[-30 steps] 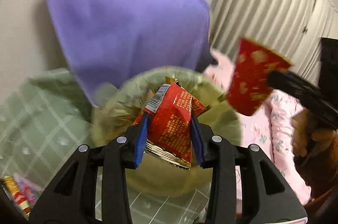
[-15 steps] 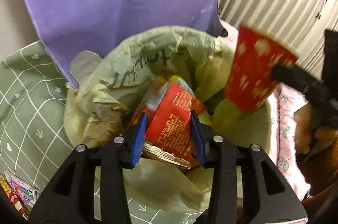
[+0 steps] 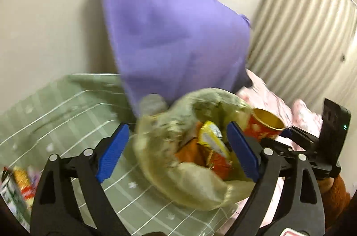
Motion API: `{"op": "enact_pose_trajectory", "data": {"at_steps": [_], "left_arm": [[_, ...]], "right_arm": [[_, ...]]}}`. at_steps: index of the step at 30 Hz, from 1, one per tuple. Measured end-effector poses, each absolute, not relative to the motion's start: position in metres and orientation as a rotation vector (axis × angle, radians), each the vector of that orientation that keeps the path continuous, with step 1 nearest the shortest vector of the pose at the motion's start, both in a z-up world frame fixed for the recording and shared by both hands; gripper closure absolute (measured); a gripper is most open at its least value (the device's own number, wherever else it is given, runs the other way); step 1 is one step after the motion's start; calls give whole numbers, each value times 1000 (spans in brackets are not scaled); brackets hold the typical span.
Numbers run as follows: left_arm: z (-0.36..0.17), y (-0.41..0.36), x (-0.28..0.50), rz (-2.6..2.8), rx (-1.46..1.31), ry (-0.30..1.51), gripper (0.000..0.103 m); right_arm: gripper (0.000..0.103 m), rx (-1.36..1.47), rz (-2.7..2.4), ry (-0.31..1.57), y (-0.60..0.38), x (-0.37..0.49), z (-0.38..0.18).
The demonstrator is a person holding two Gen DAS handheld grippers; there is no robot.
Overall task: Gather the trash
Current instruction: 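Open both tools to drop the packet and cup into the trash bag, then move both tools back toward the remaining wrappers on the table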
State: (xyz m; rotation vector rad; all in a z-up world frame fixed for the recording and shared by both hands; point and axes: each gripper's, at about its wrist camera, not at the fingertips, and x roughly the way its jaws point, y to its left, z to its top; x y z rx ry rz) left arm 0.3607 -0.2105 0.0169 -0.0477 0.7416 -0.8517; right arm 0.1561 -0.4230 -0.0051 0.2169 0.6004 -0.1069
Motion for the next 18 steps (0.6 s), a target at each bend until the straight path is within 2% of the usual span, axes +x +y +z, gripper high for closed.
{"op": "enact_pose_trajectory", "data": {"at_steps": [5,9,18], "left_arm": [[9,-162,355,-776,-59,740,15],[-1,-126,347,-731,-67,754,14],[-20,-32,337,-528,-139,697,14]], "right_arm": [[37,181,-134,607,-404,161,0],[37,129,-160,640,-388,170,-6],[37,111,13,593,-336,180,3]]}}
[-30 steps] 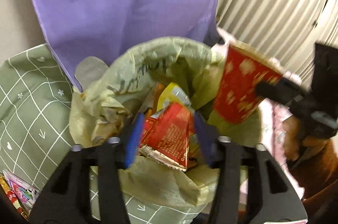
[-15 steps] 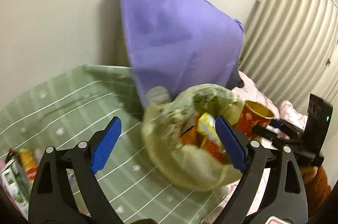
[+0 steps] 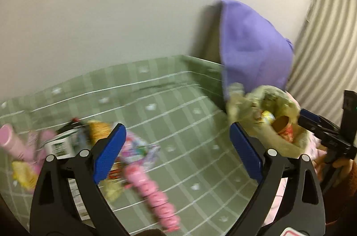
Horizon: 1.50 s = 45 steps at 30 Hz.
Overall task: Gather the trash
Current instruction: 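Move both tools back toward the remaining wrappers on the table, then grasp the green-white milk carton with the left tool while the right tool grasps the white tissue packet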
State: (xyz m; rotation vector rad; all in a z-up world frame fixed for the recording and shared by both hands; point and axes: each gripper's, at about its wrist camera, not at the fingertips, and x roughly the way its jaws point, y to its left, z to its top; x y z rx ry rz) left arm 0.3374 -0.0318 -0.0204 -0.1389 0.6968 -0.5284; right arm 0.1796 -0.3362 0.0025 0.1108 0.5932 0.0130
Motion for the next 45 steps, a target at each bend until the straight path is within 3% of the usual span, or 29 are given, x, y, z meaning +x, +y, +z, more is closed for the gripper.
{"op": "enact_pose_trajectory", "data": {"at_steps": [8,15,26,32,35,36,38,41,45], "left_arm": [[-50,91,327,-148,-206,674,13],[-94,180,316,32,-387,782,9],[-148,188,345,108,-530,854,13],[-161,168,361,181,-457,889,34],[-159,168,353,150,-490,900,59],[-157,167,350,137,-489,903,78],[-154,164,344,120,-467,914,93],[-143,158,331,85,-423,907,99],[-129,148,309,8,-377,897,99]], "right_arm": [[37,59,202,611,-267,213,-5],[38,34,340,683,-215,247,-29],[38,-55,370,747,-169,262,-51],[38,-107,343,800,-166,254,-67],[38,-94,362,811,-168,255,-70],[38,-83,367,812,-168,256,-70],[38,-54,382,814,-168,261,-70],[38,-23,404,812,-162,274,-71],[38,1,438,820,-148,296,-76]]}}
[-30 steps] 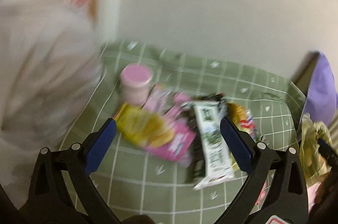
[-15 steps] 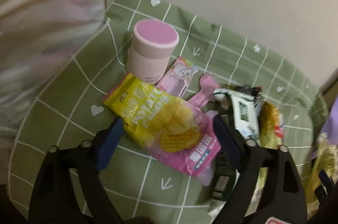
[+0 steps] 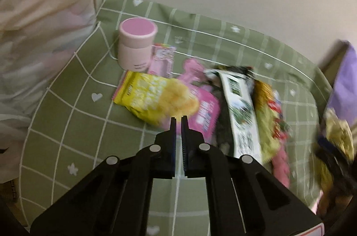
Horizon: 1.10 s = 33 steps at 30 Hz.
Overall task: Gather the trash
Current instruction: 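Grasp the green-white milk carton with the left tool while the right tool grasps the white tissue packet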
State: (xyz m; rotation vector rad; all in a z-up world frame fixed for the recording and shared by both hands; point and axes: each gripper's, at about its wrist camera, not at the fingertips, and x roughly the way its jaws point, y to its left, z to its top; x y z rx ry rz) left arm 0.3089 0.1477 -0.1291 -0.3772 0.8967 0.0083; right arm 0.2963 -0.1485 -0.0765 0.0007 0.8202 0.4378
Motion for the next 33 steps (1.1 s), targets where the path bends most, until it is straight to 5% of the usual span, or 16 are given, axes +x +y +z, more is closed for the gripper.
{"op": "enact_pose_trajectory", "data": {"at_steps": [4,8,10,13,17,26,30,33], "left_arm": [[-120,146,295,-23,-365,896,97],[-117,152,283,-23,-380,900,65],[-118,158,278,-19,-410,900,58],[-123,167,279,-15,-497,911,52],[-134,176,288,-2,-615,910,43],[-157,197,330,127,-758,896,43],[-157,190,357,127,-653,880,42],[-155,179,369,54,-553,876,42]], "right_arm": [[48,43,510,857,-119,326,-90],[57,-13,498,916,-82,358,-110],[80,-24,512,954,-71,369,-118],[97,-6,561,938,-67,370,-111],[97,-31,603,851,-73,349,-83],[95,27,509,788,-124,314,-74],[60,75,499,768,-130,310,-77],[60,94,518,792,-132,319,-79]]}}
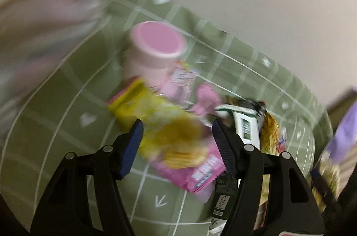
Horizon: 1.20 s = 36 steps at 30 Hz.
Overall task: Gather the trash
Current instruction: 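Grasp the green-white milk carton with the left tool while the right tool grasps the white tissue packet, then lift and carry the milk carton and tissue packet with both tools over the trash bag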
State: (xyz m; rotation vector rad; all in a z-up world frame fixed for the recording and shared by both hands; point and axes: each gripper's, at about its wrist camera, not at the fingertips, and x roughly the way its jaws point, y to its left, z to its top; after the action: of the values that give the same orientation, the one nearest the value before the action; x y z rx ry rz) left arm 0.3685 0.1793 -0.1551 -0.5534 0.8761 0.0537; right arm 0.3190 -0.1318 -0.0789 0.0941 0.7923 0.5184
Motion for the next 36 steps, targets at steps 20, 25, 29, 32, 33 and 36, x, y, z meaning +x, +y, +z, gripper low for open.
{"op": "enact_pose_trajectory", "data": {"at_steps": [20,25,29,32,33,36], "left_arm": [[-126,135,314,-124,-420,894,37],[-119,110,344,-172,-386,907,37],[-118,85,390,-131,-283,958,37],[-127,73,418,-73,-248,1024,37],[-131,69,425,-41,-222,1044,37],[-143,61,437,-6,-187,1091,37]], "right_arm": [[94,-147,545,923,-104,392,-127],[94,-78,493,849,-138,361,-100],[94,-52,454,817,-159,340,-85],[94,-52,428,807,-170,324,-80],[94,-49,419,807,-174,318,-80],[94,-31,400,812,-179,305,-85]]}}
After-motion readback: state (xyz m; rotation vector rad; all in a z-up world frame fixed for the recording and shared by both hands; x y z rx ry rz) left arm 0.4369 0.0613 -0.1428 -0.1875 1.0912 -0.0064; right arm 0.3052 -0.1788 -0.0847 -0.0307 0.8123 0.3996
